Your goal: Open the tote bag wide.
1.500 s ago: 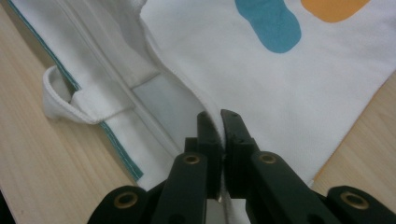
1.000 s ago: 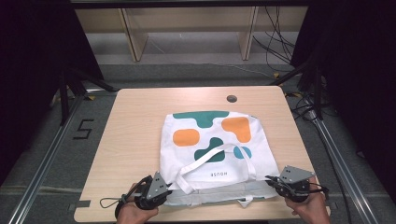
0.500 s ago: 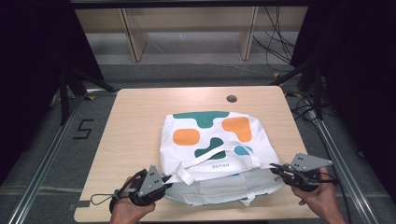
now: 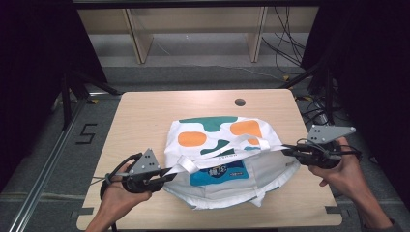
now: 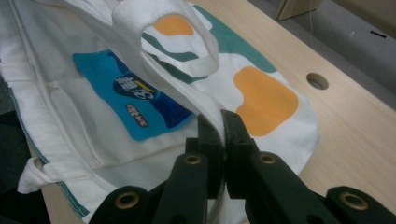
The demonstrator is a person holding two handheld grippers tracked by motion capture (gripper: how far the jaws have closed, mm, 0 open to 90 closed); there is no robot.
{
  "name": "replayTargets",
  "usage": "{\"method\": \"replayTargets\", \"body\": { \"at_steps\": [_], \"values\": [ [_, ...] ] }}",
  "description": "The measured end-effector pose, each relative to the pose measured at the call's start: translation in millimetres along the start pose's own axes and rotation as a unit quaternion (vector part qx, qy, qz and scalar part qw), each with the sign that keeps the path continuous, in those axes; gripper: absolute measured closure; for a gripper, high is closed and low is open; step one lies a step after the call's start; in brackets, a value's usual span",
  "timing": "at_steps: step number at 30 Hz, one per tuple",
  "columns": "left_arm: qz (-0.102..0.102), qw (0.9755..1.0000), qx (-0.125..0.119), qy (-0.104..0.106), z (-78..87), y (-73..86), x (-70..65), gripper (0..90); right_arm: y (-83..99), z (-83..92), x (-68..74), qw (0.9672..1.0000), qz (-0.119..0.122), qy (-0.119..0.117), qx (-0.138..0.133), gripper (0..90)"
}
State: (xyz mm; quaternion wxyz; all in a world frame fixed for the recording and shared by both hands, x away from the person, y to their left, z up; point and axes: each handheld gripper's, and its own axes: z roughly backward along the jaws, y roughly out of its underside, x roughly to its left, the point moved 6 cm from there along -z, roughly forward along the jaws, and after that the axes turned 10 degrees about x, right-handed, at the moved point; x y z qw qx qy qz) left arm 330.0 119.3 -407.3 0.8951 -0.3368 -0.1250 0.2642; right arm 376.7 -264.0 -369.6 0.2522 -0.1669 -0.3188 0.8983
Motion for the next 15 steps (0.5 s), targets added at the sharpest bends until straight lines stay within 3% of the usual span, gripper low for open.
{"method": "replayTargets", "body": {
  "at_steps": [7,15],
  "values": [
    [0.012,0.9995,-0.021,0.018,15.3,-12.9,12.4,81.5,-28.1,18.7,-7.1,0.9998,0.017,-0.002,-0.003,88.5],
    [0.024,0.9982,-0.05,0.024,33.3,-23.6,13.0,81.6,-58.9,41.6,-10.0,0.9994,0.03,0.017,-0.007,88.5]
  ]
}}
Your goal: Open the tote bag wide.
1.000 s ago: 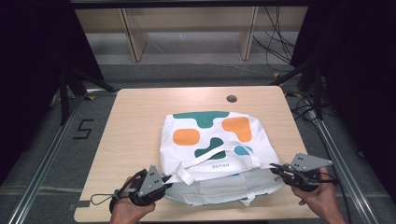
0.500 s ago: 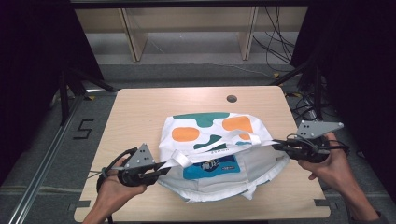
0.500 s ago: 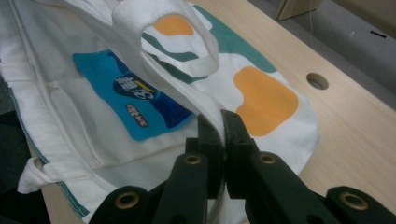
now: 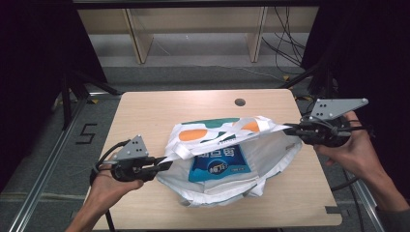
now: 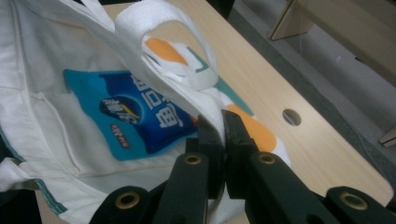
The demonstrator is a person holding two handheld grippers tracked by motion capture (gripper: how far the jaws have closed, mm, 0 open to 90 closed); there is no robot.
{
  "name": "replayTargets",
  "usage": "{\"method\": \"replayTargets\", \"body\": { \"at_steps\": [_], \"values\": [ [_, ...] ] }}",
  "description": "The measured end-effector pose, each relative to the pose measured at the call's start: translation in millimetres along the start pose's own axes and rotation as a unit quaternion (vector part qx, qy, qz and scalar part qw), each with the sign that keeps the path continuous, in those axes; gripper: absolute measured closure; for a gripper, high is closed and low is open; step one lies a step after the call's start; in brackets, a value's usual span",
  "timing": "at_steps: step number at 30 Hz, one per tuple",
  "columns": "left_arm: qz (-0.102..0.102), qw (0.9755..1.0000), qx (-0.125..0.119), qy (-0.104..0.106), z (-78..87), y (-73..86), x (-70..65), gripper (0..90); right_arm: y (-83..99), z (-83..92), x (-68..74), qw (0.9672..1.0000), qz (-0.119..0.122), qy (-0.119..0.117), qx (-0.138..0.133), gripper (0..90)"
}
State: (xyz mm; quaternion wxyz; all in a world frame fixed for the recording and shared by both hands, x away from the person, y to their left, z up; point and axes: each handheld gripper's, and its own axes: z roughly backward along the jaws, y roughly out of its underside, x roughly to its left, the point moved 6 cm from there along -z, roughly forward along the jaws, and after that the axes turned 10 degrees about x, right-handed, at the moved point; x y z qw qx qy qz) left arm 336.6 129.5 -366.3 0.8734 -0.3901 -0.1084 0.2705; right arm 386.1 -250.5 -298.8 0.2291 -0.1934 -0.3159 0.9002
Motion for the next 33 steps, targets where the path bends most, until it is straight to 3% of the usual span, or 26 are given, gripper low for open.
{"method": "replayTargets", "body": {
  "at_steps": [4,5,6,7,11,16,20,22,23,24,25,26,28,30,32,33],
  "values": [
    [0.004,0.9999,-0.013,0.008,14.0,-9.2,-6.0,82.6,-18.8,14.5,-4.7,0.9999,0.001,0.004,-0.012,88.5],
    [-0.004,0.9999,-0.014,0.008,18.8,-12.0,-8.8,84.9,-23.6,17.9,-6.9,0.9998,0.01,0.007,-0.016,88.6],
    [-0.007,0.9997,-0.02,0.012,23.7,-14.9,-11.7,84.9,-26.8,22.4,-6.2,0.9998,0.004,0.009,-0.015,88.6],
    [-0.004,0.9995,-0.027,0.014,29.1,-17.9,-14.2,85.0,-30.6,25.7,-8.4,0.9994,0.017,0.021,-0.02,88.6],
    [-0.028,0.9986,-0.042,0.013,50.8,-30.0,-22.0,85.9,-44.5,40.1,-10.7,0.9991,0.018,0.021,-0.031,88.7],
    [-0.032,0.9979,-0.053,0.015,62.9,-41.6,-28.3,86.1,-63.3,52.0,-17.1,0.9986,0.018,0.027,-0.042,88.7],
    [-0.016,0.9963,-0.083,0.015,54.3,-49.6,-13.2,86.2,-68.2,42.9,-30.3,0.9981,0.004,0.047,-0.04,88.7],
    [-0.01,0.9957,-0.092,0.007,47.5,-55.6,1.3,86.3,-68.7,33.9,-41.0,0.998,-0.014,0.045,-0.043,88.7],
    [-0.002,0.9952,-0.098,0.002,44.0,-60.1,8.7,86.2,-70.5,28.5,-50.0,0.9973,-0.011,0.054,-0.049,88.7],
    [0.001,0.9954,-0.095,0.003,40.8,-64.0,15.4,86.3,-71.2,23.4,-54.8,0.9975,-0.027,0.051,-0.04,88.7],
    [0.002,0.9954,-0.096,-0.003,37.1,-68.0,22.2,86.2,-75.0,13.0,-69.7,0.9971,-0.032,0.062,-0.031,88.7],
    [-0.001,0.9959,-0.089,-0.018,32.9,-70.9,29.2,86.2,-77.3,6.8,-77.3,0.9963,-0.034,0.072,-0.033,88.7],
    [-0.001,0.9961,-0.079,-0.039,23.8,-75.2,42.2,86.2,-77.3,0.3,-81.9,0.9965,-0.043,0.068,-0.022,88.7],
    [0.007,0.9962,-0.078,-0.039,14.6,-76.3,51.7,86.2,-76.4,-21.2,-98.8,0.9954,-0.054,0.077,-0.016,88.6],
    [0.01,0.996,-0.081,-0.035,3.9,-74.5,56.9,86.2,-74.8,-27.9,-103.6,0.9953,-0.057,0.075,-0.018,88.6],
    [0.013,0.9963,-0.078,-0.033,-1.8,-72.4,59.4,86.2,-72.4,-35.8,-106.9,0.9942,-0.07,0.078,-0.025,88.6]
  ]
}}
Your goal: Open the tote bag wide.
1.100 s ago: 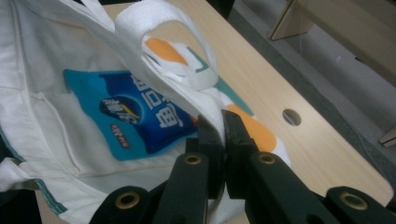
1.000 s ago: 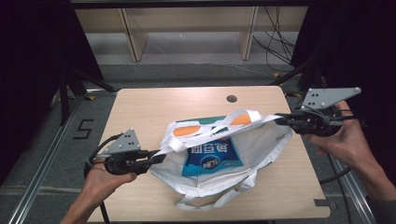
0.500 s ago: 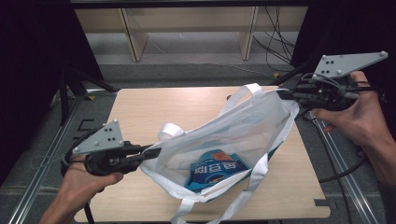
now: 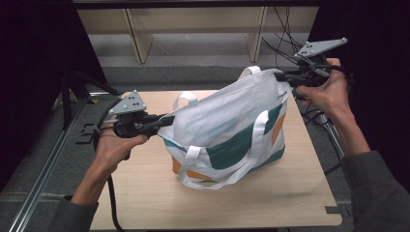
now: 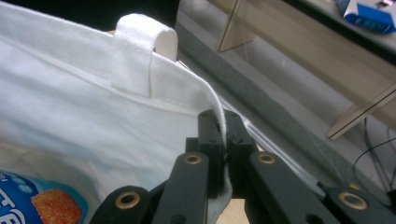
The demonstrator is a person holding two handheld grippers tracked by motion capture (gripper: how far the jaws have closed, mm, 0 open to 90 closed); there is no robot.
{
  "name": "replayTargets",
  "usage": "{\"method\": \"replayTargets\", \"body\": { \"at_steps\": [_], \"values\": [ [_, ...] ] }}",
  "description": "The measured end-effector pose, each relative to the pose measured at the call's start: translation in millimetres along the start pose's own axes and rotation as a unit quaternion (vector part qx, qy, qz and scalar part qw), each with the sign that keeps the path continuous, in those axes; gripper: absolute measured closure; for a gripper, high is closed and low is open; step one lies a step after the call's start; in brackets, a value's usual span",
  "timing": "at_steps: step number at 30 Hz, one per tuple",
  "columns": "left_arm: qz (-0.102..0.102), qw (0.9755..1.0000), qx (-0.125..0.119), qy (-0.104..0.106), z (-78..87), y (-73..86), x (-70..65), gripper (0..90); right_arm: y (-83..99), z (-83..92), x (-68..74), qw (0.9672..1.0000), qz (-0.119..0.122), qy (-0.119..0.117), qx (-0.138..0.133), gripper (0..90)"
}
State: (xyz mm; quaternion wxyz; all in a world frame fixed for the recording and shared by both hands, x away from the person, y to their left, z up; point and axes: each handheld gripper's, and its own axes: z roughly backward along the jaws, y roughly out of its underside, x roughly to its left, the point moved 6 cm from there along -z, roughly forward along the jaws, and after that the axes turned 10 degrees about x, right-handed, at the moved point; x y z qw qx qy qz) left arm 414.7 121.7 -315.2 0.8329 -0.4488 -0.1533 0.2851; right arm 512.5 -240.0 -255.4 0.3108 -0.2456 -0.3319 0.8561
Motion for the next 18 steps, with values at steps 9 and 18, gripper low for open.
{"method": "replayTargets", "body": {
  "at_steps": [9,18],
  "values": [
    [0.014,0.9993,0.036,-0.002,-39.1,35.3,9.6,86.1,32.9,-34.0,-3.2,0.9987,-0.019,-0.024,0.039,88.6],
    [0.016,0.9988,0.045,0.006,-54.9,55.6,5.0,86.0,61.8,-51.5,1.2,0.9973,-0.017,-0.029,0.065,88.6]
  ]
}}
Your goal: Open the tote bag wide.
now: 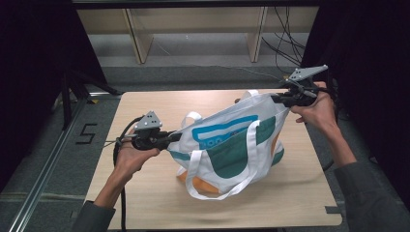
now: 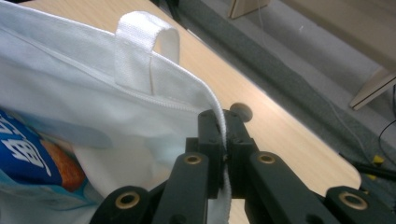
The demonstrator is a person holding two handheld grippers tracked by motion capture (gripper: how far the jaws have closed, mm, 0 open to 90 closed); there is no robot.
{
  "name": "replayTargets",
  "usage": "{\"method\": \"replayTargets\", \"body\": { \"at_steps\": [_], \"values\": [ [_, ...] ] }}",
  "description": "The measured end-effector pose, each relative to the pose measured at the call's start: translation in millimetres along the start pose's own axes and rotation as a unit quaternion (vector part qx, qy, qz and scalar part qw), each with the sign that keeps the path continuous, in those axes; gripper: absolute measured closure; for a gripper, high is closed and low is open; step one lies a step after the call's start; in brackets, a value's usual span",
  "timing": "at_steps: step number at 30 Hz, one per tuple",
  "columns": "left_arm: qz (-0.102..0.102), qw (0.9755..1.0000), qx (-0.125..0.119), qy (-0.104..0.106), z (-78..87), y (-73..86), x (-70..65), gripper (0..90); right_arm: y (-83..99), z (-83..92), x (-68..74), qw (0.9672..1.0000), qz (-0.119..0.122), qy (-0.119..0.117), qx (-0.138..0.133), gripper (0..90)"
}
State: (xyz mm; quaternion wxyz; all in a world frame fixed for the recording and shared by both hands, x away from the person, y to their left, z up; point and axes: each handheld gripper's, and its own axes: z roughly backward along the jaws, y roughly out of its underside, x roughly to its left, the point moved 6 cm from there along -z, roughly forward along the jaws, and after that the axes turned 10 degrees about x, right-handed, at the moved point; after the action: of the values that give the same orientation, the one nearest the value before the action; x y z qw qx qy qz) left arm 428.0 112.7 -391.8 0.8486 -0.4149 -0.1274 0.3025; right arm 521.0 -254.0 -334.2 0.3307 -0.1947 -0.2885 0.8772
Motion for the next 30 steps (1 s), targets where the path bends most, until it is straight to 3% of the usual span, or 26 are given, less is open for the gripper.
{"method": "replayTargets", "body": {
  "at_steps": [2,4,5,10,15,16,18,19,22,25,26,28,30],
  "values": [
    [-0.007,0.9999,0.007,0.004,-2.9,2.2,0.6,85.9,5.1,-4.0,1.3,1.0,-0.002,-0.007,0.006,88.6],
    [0.001,1.0,0.005,0.003,-6.7,6.0,0.0,85.9,8.5,-8.8,0.5,0.9999,-0.006,-0.011,0.003,88.5],
    [0.001,1.0,0.005,0.003,-6.7,6.0,0.0,86.0,10.9,-9.5,0.7,0.9998,-0.011,-0.012,0.012,88.6],
    [0.001,1.0,0.006,0.004,-11.7,18.3,-1.3,85.9,13.9,-14.9,3.8,0.9998,-0.008,-0.015,0.004,88.5],
    [0.009,0.9998,0.015,0.014,-26.2,41.8,-2.9,85.8,24.3,-24.0,11.8,0.9996,0.002,-0.019,0.023,88.5],
    [0.015,0.9994,0.024,0.017,-36.2,53.7,-3.0,85.9,32.0,-30.7,15.0,0.9994,0.005,-0.022,0.026,88.4],
    [0.021,0.999,0.033,0.021,-40.7,59.7,-3.8,85.8,36.6,-33.0,16.9,0.9991,0.008,-0.025,0.033,88.4],
    [0.017,0.9992,0.031,0.021,-46.4,64.3,-3.2,85.8,40.1,-37.1,16.7,0.9994,0.01,-0.022,0.026,88.4],
    [0.033,0.999,0.019,0.024,-54.3,71.0,-2.8,85.9,56.3,-48.1,17.9,0.9989,-0.003,-0.034,0.031,88.4],
    [0.033,0.9989,0.017,0.029,-54.6,73.0,-2.0,85.9,61.5,-50.3,18.4,0.9988,-0.002,-0.037,0.033,88.4],
    [0.044,0.9985,0.012,0.029,-55.5,74.4,-2.9,85.8,62.0,-53.1,18.7,0.9991,-0.002,-0.036,0.022,88.4],
    [0.034,0.9988,0.025,0.023,-56.8,78.7,-4.7,85.8,67.5,-54.8,22.2,0.9989,-0.007,-0.034,0.032,88.3],
    [0.033,0.9991,0.019,0.018,-58.0,79.5,-4.9,85.8,68.6,-56.5,22.5,0.9989,0.002,-0.036,0.029,88.4]
  ]
}}
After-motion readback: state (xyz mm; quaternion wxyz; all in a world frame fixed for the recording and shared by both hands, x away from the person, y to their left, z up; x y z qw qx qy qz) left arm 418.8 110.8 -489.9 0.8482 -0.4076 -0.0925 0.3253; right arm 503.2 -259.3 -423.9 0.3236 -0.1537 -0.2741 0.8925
